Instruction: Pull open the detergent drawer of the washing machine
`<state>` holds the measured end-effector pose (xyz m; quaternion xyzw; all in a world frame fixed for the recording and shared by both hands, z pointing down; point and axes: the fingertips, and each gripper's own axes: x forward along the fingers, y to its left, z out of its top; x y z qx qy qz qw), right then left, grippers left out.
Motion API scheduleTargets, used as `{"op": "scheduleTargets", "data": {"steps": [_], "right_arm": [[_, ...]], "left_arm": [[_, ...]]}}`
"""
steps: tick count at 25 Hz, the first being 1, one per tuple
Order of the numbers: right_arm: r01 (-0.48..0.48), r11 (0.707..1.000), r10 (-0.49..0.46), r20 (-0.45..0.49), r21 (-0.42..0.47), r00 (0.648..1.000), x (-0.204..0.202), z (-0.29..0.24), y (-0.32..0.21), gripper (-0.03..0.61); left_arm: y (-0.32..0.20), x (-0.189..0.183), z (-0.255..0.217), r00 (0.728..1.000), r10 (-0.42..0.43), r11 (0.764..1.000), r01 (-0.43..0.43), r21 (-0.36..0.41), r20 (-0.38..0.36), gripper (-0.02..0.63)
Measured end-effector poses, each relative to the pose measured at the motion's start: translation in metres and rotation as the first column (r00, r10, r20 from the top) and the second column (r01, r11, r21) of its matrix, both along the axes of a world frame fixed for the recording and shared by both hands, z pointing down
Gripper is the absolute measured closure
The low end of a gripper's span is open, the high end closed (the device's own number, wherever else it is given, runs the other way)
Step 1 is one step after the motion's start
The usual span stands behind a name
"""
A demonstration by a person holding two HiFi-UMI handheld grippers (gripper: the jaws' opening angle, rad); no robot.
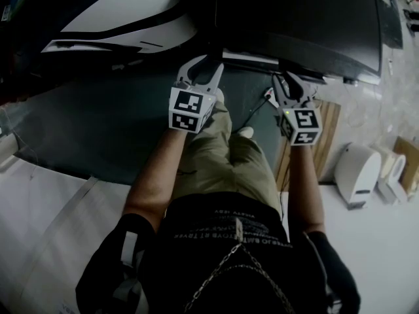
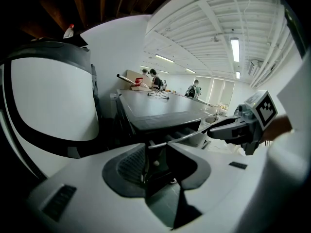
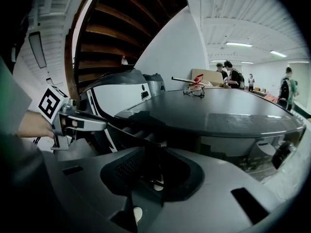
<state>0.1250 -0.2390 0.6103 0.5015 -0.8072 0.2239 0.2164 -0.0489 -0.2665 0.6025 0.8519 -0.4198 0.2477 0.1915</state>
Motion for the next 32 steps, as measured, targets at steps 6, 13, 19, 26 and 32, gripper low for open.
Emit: {"op": "scheduleTargets", "data": {"steps": [6, 13, 19, 26, 32], "right_arm": [[0.004, 1.000, -0.004, 0.016, -0.005, 1.000, -0.001, 0.000, 0.012, 0.483], [-0.005, 1.000, 0.006, 0.033, -0.017, 0.999, -0.003, 0.000, 0.027, 0.483], [0.012, 0.999, -0.011, 0.032, -0.030, 0.999, -0.002, 0.002, 0.039, 0.483], [0.028, 0.999, -0.027, 0.024, -0.042, 0.999, 0.000, 0.005, 0.055, 0.483], [0.042, 0.998, -0.041, 0.033, -0.050, 0.999, -0.002, 0.003, 0.067, 0.483]], "left_arm": [[0.013, 0.000, 0.001, 1.000, -0.004, 1.000, 0.004, -0.007, 0.003, 0.489], [0.028, -0.001, 0.001, 1.000, -0.001, 1.000, 0.001, -0.012, 0.011, 0.489], [0.042, -0.001, 0.002, 1.000, 0.005, 1.000, -0.005, -0.014, 0.016, 0.489], [0.056, -0.001, 0.002, 1.000, 0.006, 1.000, -0.005, -0.022, 0.025, 0.490], [0.070, -0.001, 0.002, 1.000, 0.005, 1.000, -0.004, -0.025, 0.029, 0.489]]}}
